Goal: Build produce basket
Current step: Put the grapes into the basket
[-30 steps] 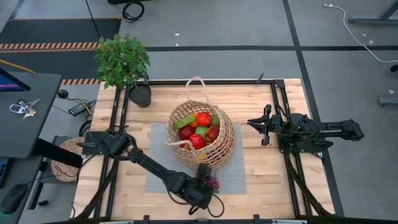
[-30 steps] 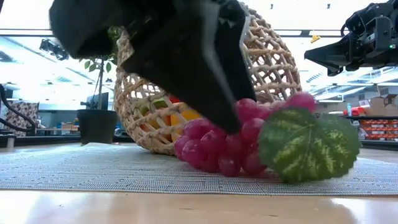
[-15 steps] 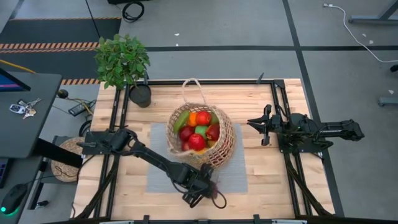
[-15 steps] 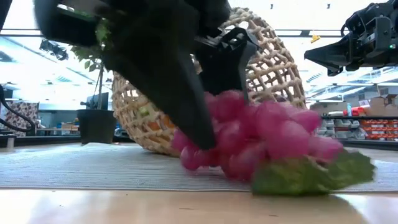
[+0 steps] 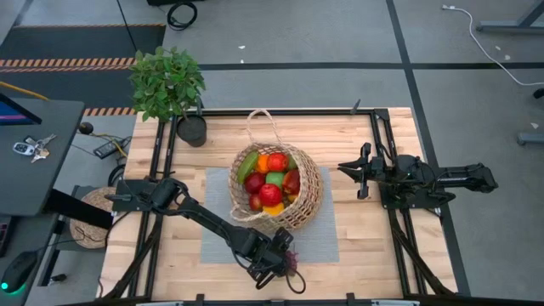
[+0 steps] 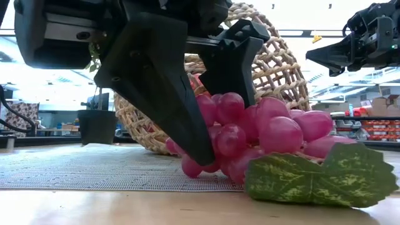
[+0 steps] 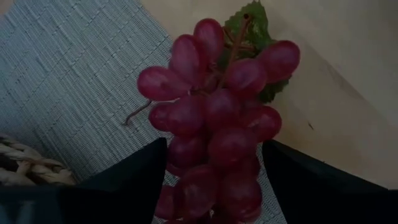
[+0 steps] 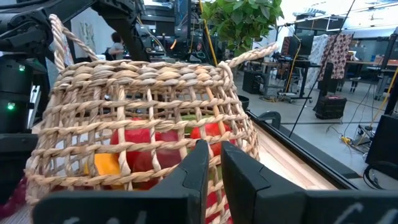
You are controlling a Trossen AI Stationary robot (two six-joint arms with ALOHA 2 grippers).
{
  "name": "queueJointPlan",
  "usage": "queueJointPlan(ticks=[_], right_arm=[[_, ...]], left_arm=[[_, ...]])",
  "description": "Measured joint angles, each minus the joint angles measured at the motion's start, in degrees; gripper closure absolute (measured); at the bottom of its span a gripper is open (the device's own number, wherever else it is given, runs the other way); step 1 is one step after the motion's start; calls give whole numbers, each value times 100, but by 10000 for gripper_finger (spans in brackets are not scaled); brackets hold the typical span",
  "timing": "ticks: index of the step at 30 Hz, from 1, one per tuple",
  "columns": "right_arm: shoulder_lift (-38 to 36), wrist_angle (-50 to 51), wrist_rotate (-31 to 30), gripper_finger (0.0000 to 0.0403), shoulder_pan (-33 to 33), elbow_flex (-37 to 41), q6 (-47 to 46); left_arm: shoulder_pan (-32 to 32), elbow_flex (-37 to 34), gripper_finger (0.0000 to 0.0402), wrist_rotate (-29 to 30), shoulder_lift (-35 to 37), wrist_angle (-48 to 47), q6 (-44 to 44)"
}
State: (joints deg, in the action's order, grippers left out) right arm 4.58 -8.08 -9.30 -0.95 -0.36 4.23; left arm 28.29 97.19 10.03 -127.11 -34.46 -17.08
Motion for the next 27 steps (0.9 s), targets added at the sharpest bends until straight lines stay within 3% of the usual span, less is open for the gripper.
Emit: queueJointPlan(ticks=[16,27], right_arm=[[2,0,0,353,0,-2,0],[0,0,0,353,0,0,0]], left_arm=[[88,2,230,286,-2,-33,125],[88,-13,257,361,136,-135,364]])
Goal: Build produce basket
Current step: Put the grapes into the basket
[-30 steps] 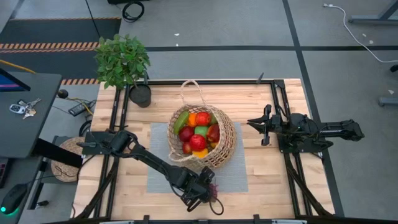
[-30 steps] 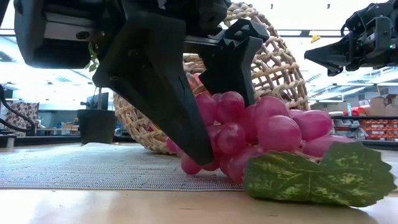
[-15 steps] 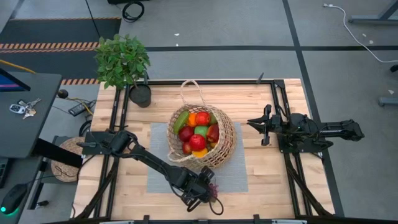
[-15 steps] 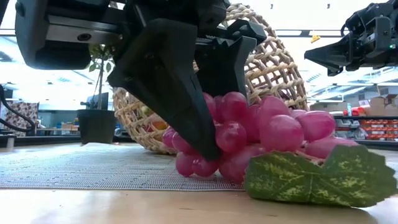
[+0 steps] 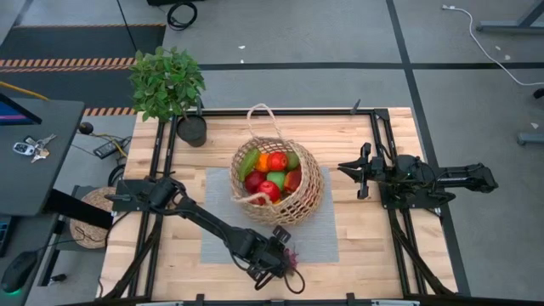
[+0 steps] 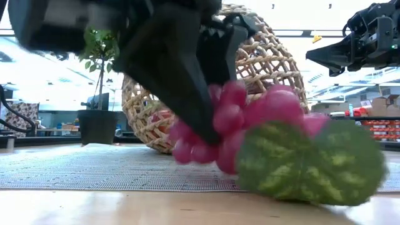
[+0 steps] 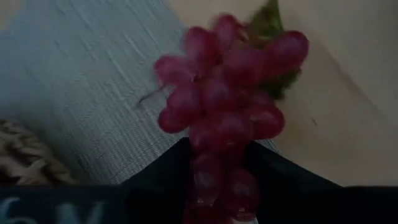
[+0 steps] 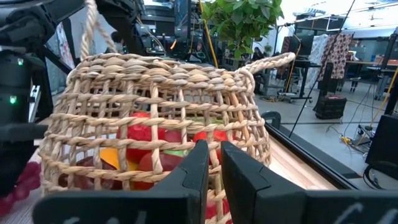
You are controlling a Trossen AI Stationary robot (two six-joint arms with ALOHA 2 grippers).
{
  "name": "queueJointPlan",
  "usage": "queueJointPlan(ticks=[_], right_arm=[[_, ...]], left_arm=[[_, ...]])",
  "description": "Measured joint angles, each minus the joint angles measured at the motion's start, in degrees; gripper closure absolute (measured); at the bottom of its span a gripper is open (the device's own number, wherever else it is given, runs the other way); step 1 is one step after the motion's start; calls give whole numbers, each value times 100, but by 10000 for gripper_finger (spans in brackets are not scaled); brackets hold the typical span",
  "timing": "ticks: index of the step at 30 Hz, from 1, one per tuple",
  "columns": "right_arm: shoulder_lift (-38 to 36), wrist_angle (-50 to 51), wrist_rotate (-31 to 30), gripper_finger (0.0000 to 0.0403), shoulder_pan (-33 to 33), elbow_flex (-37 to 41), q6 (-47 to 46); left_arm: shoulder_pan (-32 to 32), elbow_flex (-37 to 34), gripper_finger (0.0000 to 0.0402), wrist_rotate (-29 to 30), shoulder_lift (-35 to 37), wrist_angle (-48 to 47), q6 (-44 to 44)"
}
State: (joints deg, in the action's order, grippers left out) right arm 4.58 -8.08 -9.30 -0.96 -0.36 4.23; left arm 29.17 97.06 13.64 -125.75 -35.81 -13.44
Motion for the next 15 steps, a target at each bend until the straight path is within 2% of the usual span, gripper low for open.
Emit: queueJointPlan(ticks=[15], right_arm=[[0,0,-1,353,1,0,0]], left_arm=[[50,2,258,521,773,-50,379]])
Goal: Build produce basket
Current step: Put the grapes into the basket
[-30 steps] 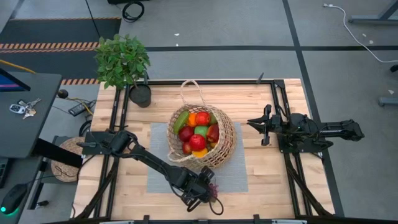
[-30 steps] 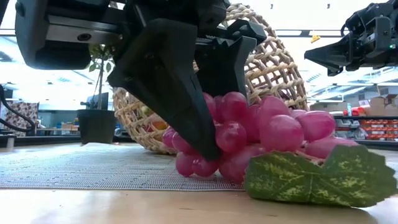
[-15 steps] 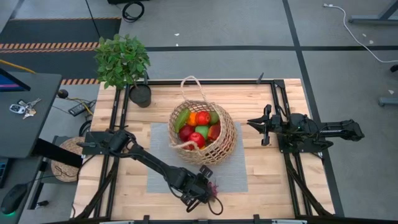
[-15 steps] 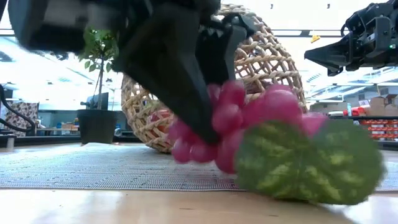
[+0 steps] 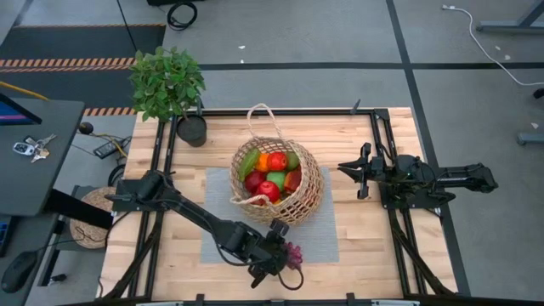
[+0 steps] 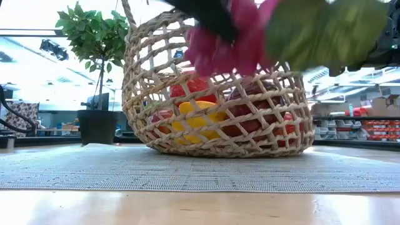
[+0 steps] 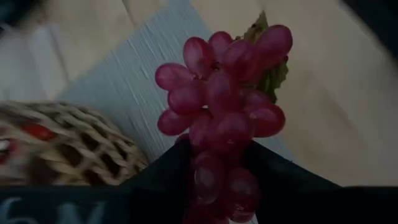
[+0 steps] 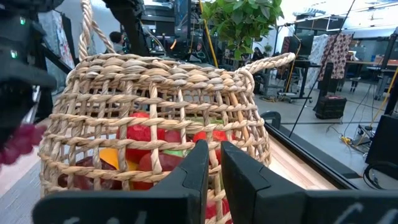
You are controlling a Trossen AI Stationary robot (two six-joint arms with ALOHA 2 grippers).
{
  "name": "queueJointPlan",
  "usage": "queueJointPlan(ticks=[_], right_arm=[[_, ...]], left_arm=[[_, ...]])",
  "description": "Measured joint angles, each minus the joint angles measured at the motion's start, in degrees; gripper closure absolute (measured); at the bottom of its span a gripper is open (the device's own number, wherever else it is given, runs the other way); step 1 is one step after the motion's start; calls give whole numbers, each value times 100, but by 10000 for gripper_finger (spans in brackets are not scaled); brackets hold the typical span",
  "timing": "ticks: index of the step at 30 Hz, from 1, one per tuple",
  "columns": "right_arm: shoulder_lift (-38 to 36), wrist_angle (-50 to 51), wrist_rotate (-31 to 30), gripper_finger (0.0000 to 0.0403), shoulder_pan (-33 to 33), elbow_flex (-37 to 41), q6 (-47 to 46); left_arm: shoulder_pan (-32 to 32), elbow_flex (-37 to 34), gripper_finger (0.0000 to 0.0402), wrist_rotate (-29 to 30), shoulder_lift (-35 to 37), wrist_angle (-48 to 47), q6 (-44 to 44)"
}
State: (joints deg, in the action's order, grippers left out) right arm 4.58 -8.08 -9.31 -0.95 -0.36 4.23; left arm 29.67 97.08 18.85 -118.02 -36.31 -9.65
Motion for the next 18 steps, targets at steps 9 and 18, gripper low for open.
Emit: queueJointPlan(ticks=[9,18], right_arm=[[0,-2,1,353,-2,0,2],[0,-2,1,353,-2,0,0]], left_arm=[[50,13,258,381,840,355,154],[55,13,259,1793,1575,797,189]])
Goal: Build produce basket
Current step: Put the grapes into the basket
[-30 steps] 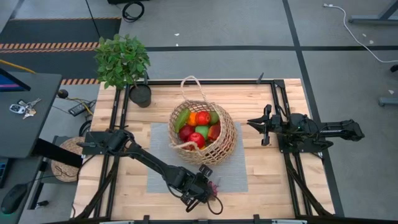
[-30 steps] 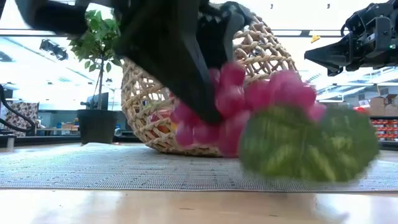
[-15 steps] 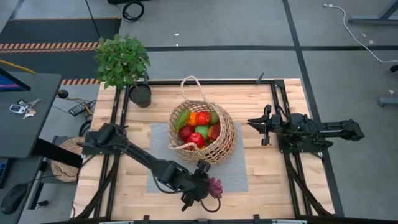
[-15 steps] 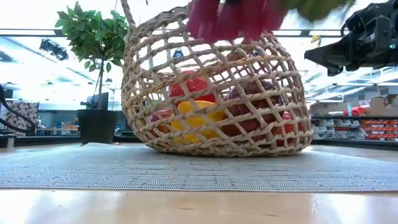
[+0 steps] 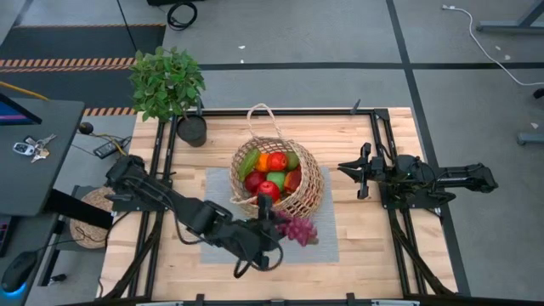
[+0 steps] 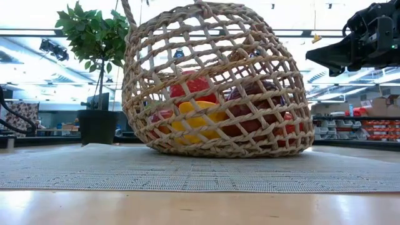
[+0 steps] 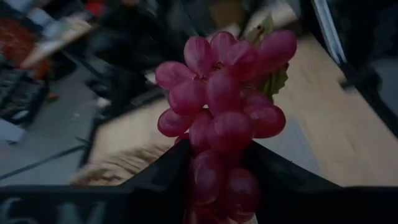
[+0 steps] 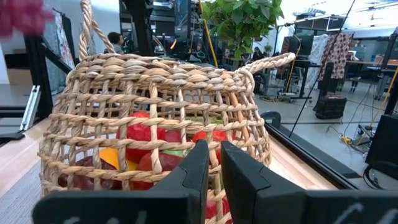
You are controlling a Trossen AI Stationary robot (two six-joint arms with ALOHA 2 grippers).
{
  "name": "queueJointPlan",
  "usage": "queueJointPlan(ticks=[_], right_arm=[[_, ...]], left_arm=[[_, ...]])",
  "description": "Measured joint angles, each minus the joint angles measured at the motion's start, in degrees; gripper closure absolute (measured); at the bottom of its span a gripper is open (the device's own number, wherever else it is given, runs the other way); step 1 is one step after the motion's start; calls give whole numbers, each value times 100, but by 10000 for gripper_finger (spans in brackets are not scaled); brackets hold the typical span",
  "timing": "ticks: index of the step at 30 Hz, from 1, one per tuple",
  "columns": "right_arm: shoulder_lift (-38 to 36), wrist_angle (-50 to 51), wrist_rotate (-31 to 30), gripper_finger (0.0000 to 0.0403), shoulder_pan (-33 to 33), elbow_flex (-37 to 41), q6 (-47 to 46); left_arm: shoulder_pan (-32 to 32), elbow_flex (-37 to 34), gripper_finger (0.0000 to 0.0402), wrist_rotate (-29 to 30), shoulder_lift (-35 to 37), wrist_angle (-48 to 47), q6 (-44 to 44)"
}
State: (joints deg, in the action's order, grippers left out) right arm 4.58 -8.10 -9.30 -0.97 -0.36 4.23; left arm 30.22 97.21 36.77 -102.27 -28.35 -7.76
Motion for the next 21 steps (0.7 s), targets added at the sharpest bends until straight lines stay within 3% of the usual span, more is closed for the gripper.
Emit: queueJointPlan(ticks=[6,15,21], right_arm=[[0,2,-1,353,1,0,0],[1,2,0,353,1,0,1],[1,2,0,353,1,0,0]], left_arm=[[-12,0,259,407,345,915,-67],[-55,0,260,417,691,2543,-194],[-54,2,259,417,825,3073,-166]])
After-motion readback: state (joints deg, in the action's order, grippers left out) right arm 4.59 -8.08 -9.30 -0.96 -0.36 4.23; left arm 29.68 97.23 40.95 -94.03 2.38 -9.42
